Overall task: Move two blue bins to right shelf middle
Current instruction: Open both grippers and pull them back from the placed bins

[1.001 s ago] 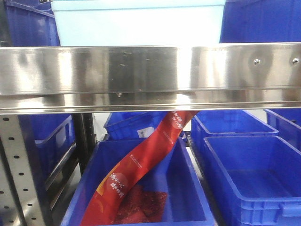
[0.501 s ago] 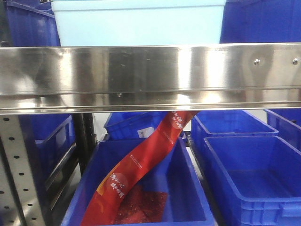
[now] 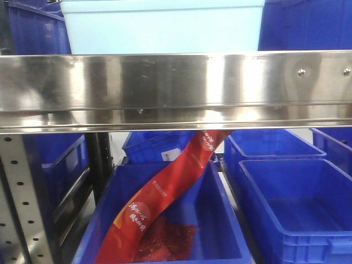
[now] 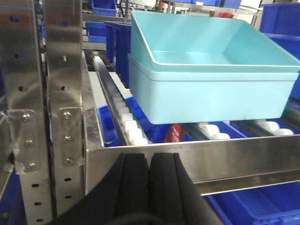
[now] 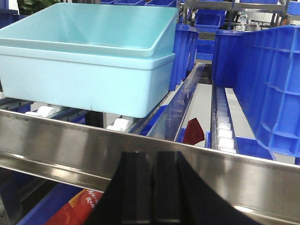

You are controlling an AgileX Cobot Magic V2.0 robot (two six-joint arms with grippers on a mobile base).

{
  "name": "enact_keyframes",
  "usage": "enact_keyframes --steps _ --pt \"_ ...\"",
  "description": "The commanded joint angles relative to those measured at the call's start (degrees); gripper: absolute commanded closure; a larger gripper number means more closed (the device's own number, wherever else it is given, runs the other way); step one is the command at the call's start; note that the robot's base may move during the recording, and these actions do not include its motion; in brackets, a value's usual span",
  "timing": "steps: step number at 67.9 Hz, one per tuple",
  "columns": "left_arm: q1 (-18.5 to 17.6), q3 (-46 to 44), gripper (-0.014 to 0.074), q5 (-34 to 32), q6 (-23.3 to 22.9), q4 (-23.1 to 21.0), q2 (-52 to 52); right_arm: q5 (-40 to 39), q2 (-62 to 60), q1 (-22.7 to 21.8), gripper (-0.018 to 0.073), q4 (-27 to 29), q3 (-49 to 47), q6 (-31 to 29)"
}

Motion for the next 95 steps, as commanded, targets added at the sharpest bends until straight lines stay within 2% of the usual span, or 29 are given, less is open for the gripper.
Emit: enact_keyframes --steps 1,3,6,12,17,20,27,34,37,95 --pt "2.33 0.41 0.0707 0.03 2.84 -1.72 -1.25 -1.22 -0.37 -0.15 0.0721 -0.52 0.2 0.01" --pt "3.96 0.85 0.0707 -0.14 5.43 -2.83 -1.89 -1.22 -0.37 -0.15 0.0721 -0.52 0.2 0.01" --pt "6.65 1.84 0.0707 -0.35 12.18 -5.71 -3.1 -1.22 -0.37 -0.15 0.0721 -0.52 0.2 0.01" --pt "12.29 5.76 0.0707 -2.38 19.31 -11.45 -6.35 -1.22 -0.37 -0.15 0.0721 -0.52 0.2 0.01" --pt "16.74 10.38 0.0707 -5.77 22.01 -13.06 -9.24 -1.22 -0.37 -0.15 0.0721 -0.52 0.2 0.01" --pt "18.53 14.0 0.0707 -7.63 22.01 -13.86 -11.46 -1.22 -0.37 -0.15 0.0721 -0.52 0.2 0.01" --pt "20.77 21.13 0.0707 -12.1 22.01 -14.67 -14.87 -1.22 -0.37 -0.15 0.0721 -0.52 0.2 0.01" --pt "21.6 25.64 0.0707 -18.81 22.01 -15.09 -14.87 -1.22 -0.47 -0.15 0.0721 -0.52 0.2 0.01" --pt "22.28 25.64 0.0707 -16.44 22.01 -15.21 -14.87 -1.22 -0.47 -0.15 0.0721 -0.52 0.2 0.01" --pt "22.69 25.64 0.0707 -17.28 22.01 -15.21 -14.87 -1.44 -0.44 -0.15 0.0721 -0.52 0.2 0.01"
